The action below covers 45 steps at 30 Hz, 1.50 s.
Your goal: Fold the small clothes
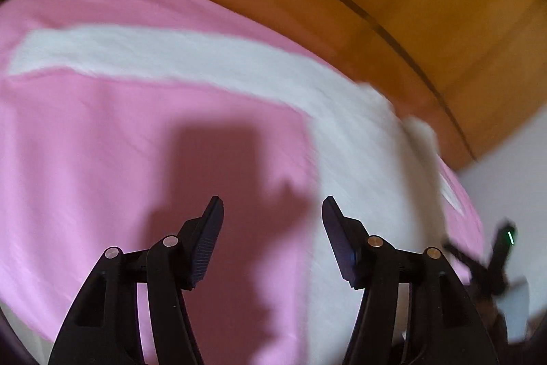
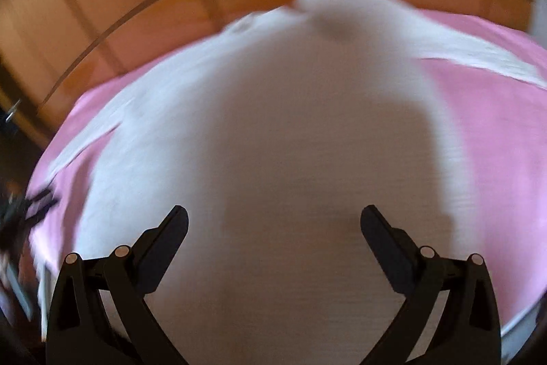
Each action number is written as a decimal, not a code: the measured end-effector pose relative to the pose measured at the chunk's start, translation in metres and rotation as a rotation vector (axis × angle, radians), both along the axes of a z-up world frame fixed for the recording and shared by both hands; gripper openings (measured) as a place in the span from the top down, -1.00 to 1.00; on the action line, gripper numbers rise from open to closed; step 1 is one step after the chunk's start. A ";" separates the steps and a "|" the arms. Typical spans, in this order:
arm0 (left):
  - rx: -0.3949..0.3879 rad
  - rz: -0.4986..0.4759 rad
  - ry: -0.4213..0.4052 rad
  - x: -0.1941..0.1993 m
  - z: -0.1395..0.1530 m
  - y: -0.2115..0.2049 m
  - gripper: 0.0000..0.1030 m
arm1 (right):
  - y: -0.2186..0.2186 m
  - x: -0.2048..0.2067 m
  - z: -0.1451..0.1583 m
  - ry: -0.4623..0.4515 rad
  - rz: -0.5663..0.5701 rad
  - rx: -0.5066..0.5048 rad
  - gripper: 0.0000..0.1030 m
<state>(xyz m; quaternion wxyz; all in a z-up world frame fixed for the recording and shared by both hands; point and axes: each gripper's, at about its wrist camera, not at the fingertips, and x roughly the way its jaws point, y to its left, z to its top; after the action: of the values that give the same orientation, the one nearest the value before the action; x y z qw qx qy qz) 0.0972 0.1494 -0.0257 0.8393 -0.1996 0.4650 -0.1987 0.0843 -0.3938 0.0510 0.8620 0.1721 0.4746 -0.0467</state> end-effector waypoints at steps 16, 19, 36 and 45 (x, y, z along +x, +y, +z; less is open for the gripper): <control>-0.043 -0.087 0.049 -0.043 -0.019 -0.043 0.92 | -0.040 -0.049 0.003 0.018 -0.026 0.077 0.80; -0.030 -0.086 0.036 -0.061 -0.004 -0.038 0.94 | -0.041 -0.057 0.025 -0.037 0.029 0.103 0.81; 0.175 0.017 -0.052 -0.024 0.016 -0.057 -0.16 | -0.149 -0.044 0.007 -0.048 -0.273 0.172 0.01; 0.232 -0.130 -0.059 0.009 0.006 -0.133 -0.16 | -0.305 0.004 -0.031 -0.120 -0.741 0.334 0.08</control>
<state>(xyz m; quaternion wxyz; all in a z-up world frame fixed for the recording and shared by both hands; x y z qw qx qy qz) 0.1058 0.0159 -0.0195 0.8554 -0.0645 0.4720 -0.2033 0.0882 -0.6985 0.0200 0.7731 0.4714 0.3306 -0.2660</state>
